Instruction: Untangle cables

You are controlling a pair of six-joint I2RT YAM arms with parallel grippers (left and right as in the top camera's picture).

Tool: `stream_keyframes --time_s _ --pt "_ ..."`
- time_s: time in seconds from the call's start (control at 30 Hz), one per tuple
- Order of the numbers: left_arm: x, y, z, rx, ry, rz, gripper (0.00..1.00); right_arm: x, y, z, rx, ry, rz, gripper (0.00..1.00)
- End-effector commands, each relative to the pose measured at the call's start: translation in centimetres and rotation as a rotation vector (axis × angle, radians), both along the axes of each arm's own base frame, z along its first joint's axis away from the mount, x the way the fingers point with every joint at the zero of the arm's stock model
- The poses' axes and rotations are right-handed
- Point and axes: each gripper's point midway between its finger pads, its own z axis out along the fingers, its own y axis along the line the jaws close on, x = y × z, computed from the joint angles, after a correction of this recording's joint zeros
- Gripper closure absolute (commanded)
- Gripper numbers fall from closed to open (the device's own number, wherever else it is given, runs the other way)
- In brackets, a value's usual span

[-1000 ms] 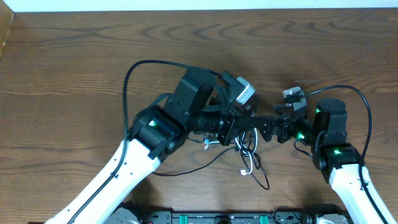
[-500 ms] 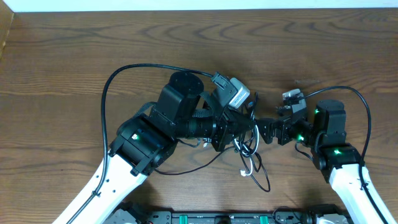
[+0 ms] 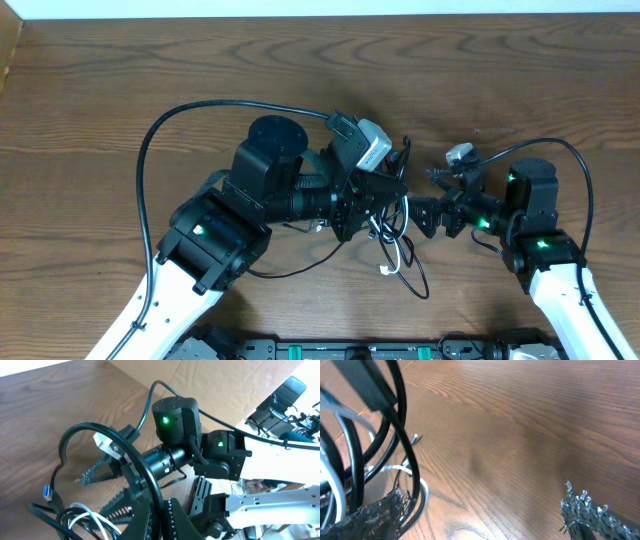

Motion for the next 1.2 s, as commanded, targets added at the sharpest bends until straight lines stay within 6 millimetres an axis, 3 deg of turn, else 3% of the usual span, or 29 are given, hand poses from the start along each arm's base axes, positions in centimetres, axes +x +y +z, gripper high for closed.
stream_keyframes --time_s 0.0,0.23,0.63,1.17 --pt "-0.3 0.0 1.3 -0.036 -0.029 -0.013 0.93 -0.5 0.9 0.9 0.017 -0.03 0.059 0.01" --pt "-0.2 0.0 1.2 -0.034 -0.027 -0.013 0.93 -0.6 1.4 1.7 0.058 -0.044 0.085 0.01" --pt "-0.1 -0.1 1.4 -0.04 -0.027 -0.008 0.92 -0.5 1.4 1.9 0.175 0.152 -0.017 0.01" --pt "0.3 -0.9 5.3 -0.189 -0.052 -0.01 0.92 -1.9 3.0 2.7 0.201 0.128 0.095 0.01"
